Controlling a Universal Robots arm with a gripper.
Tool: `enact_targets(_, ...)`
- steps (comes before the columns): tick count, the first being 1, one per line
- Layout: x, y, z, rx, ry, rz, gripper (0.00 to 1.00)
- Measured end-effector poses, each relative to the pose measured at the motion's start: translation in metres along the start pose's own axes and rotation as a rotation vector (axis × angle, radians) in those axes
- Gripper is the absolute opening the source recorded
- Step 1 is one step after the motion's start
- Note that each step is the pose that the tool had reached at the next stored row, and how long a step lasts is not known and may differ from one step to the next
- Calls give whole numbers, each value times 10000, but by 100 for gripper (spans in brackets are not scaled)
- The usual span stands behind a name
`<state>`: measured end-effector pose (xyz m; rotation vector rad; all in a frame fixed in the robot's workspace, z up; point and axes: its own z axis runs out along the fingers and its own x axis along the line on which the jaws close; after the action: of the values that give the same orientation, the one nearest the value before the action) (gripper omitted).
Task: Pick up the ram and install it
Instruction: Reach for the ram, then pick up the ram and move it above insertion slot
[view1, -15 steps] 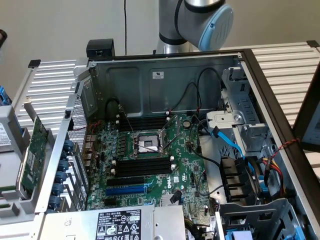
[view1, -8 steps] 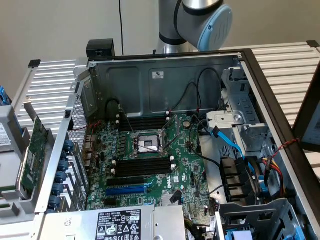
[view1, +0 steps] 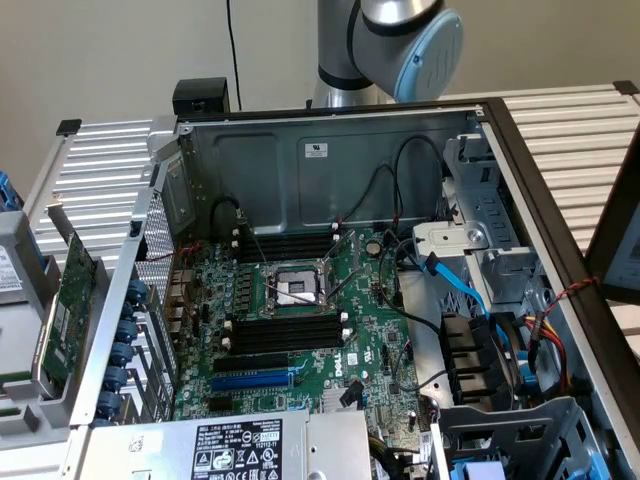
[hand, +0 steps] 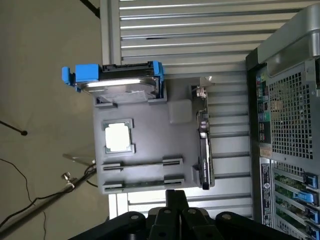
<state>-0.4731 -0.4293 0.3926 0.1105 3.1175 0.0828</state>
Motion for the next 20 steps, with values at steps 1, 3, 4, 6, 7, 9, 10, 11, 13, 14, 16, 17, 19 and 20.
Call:
enact_targets(1, 37, -3, 0, -1, -1, -1, 11)
enact_targets(3, 110, -8, -1, -1, -1, 0, 11)
enact_targets(4, 134, -10, -1, -1, -1, 1, 11)
enact_targets(6, 162, -12, 0, 0, 0, 0, 11)
enact_targets(7, 172, -13, 0, 1, 1, 1, 11)
enact_targets(9, 182, -14, 3, 0, 0, -1, 11)
enact_targets(10, 183, -14, 2, 4, 1, -2, 11)
enact_targets(11, 185, -10, 4, 10, -1, 0, 11)
enact_targets(13, 187, -7, 3, 21, 0, -1, 11)
enact_targets(14, 187, -7, 3, 21, 0, -2, 11)
enact_targets(16, 188, -7, 3, 21, 0, -2, 11)
enact_targets(17, 188, -6, 3, 21, 0, -1, 11)
enact_targets(19, 188, -6, 4, 21, -1, -1, 11)
enact_targets(20, 188, -6, 4, 21, -1, -1, 11)
